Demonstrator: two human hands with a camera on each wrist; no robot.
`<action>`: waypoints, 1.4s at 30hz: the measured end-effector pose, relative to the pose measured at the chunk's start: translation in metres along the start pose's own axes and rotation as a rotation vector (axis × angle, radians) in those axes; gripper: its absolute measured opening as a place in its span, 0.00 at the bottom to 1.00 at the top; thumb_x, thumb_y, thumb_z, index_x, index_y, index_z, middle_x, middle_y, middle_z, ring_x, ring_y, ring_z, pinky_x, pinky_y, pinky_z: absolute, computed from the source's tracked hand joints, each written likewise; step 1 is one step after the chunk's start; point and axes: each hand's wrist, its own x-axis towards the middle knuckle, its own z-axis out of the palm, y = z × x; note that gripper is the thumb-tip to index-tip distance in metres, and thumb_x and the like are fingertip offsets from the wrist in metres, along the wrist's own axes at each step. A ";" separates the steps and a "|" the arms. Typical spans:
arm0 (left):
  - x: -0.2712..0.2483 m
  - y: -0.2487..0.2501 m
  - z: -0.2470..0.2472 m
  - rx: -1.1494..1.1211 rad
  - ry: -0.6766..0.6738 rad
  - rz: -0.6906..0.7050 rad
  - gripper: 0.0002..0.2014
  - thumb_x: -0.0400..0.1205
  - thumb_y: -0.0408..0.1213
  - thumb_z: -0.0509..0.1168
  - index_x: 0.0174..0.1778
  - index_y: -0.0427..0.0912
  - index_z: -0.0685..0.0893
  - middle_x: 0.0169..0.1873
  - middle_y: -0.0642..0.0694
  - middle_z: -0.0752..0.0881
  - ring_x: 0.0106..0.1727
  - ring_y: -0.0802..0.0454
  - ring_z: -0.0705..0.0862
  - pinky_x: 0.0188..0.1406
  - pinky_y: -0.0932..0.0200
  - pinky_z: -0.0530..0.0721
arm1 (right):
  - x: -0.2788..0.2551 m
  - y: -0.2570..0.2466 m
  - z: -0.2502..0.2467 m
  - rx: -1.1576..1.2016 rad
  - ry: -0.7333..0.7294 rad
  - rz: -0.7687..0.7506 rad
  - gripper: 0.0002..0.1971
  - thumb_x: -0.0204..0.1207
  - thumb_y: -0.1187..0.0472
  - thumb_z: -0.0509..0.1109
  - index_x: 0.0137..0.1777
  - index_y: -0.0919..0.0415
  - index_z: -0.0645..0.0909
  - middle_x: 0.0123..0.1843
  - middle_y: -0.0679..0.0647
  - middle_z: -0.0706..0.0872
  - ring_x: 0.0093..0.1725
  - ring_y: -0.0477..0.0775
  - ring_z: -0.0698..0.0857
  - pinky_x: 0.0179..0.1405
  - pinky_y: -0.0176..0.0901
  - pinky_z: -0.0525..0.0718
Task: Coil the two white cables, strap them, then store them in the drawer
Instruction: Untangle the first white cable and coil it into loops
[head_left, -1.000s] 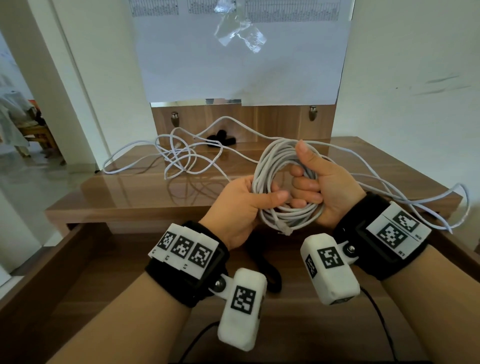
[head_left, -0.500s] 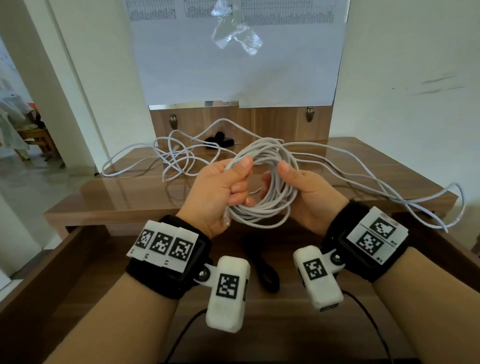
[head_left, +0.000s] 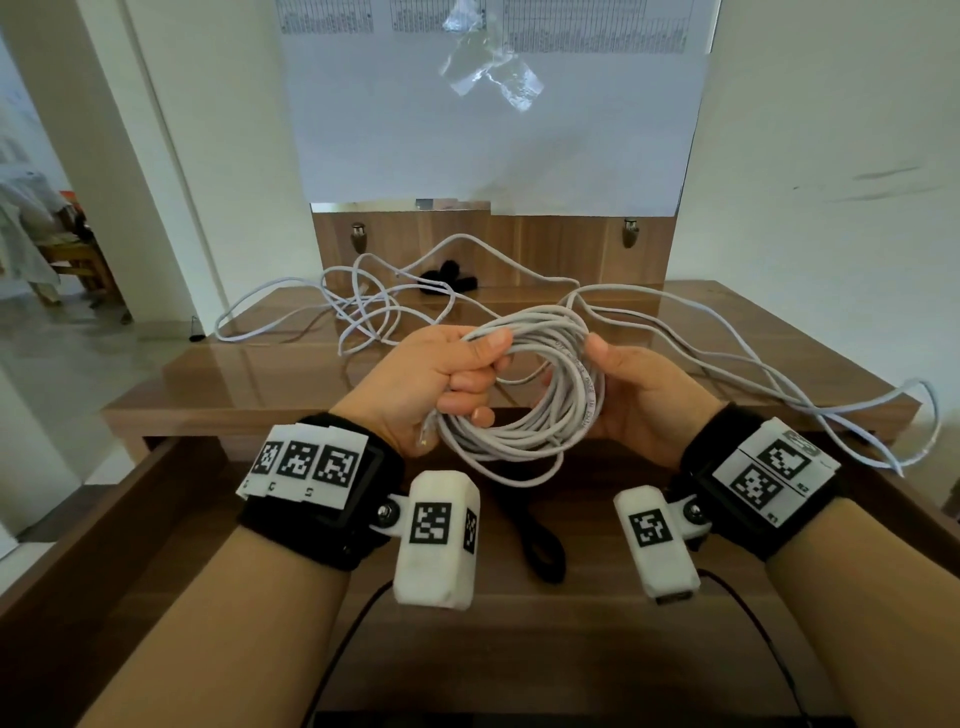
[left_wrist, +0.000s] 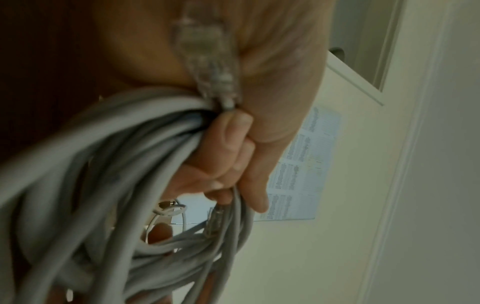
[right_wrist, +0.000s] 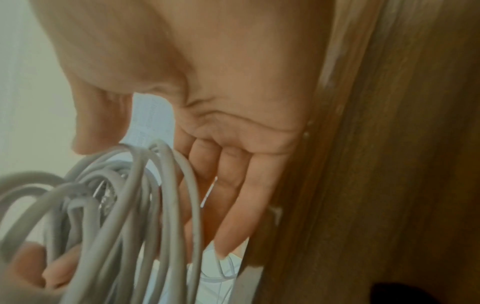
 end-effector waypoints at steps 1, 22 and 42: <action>0.000 -0.001 -0.001 -0.027 -0.016 0.002 0.13 0.82 0.43 0.63 0.40 0.36 0.76 0.16 0.54 0.67 0.13 0.62 0.63 0.20 0.65 0.76 | -0.001 0.000 0.001 0.021 0.015 0.001 0.26 0.75 0.44 0.67 0.62 0.65 0.82 0.50 0.65 0.87 0.49 0.65 0.87 0.48 0.61 0.86; -0.007 -0.018 0.026 -0.104 0.212 0.143 0.20 0.86 0.38 0.62 0.27 0.47 0.90 0.18 0.52 0.67 0.15 0.60 0.64 0.23 0.63 0.77 | -0.012 0.002 0.010 -0.104 0.162 -0.078 0.10 0.78 0.70 0.65 0.55 0.70 0.84 0.45 0.64 0.90 0.45 0.62 0.89 0.46 0.53 0.90; -0.005 -0.026 0.027 -0.014 0.263 0.073 0.08 0.86 0.31 0.62 0.49 0.30 0.84 0.17 0.52 0.65 0.15 0.59 0.62 0.21 0.65 0.74 | -0.007 0.006 0.016 -0.385 0.298 -0.174 0.16 0.71 0.75 0.73 0.58 0.68 0.79 0.51 0.70 0.87 0.48 0.67 0.89 0.53 0.62 0.87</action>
